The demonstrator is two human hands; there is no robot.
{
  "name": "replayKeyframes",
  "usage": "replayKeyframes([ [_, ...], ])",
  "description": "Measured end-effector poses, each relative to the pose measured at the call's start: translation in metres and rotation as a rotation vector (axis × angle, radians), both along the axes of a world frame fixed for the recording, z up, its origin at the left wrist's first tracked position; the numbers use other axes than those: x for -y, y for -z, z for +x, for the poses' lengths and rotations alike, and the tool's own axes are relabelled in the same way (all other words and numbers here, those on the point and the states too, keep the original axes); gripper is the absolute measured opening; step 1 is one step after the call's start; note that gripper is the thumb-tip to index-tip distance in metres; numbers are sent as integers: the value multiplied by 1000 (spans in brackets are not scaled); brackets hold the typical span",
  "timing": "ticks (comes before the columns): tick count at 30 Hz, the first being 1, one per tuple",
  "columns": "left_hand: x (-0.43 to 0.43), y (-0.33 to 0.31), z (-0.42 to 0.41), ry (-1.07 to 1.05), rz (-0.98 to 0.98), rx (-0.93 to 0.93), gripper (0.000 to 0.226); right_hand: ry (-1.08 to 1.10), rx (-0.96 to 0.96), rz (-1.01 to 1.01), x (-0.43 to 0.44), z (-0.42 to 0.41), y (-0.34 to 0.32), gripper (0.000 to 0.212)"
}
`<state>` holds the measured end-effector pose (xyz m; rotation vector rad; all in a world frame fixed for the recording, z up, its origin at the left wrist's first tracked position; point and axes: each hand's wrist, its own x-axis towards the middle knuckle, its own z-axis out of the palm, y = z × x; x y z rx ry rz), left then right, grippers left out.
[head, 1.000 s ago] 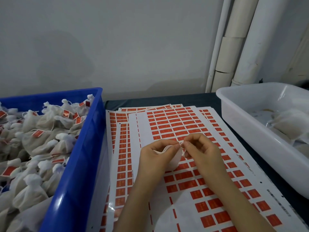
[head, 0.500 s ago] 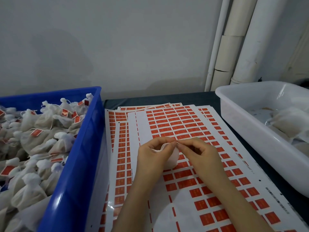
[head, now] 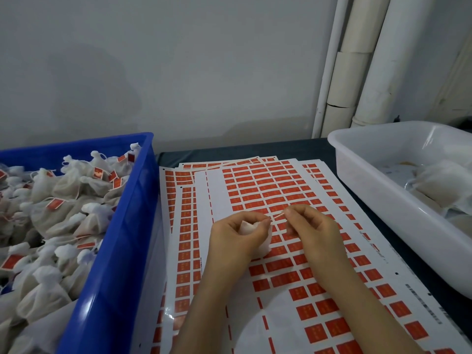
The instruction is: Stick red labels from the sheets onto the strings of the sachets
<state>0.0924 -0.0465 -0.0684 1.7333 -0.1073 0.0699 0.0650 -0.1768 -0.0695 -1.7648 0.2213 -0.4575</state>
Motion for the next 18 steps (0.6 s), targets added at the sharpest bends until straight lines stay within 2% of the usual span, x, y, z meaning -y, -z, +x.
replayKeyframes([
  [4,-5,-3,0,8,17,18,9,-100,-46,439,7,2,-8,33],
  [7,-6,-5,0,16,12,19,10,-157,-29,601,10,4,-10,32],
  [10,-6,-3,-2,96,-15,14,20,-197,-22,674,12,6,-9,30],
  [12,-7,-1,-4,172,72,71,19,-230,-6,735,14,7,-8,28],
  [13,-6,0,-4,204,148,113,27,-249,6,751,14,6,-8,26],
  [15,-6,3,0,195,293,179,43,-303,27,733,14,5,-8,22],
  [18,-6,6,1,94,434,214,36,-392,34,595,9,0,-8,22],
])
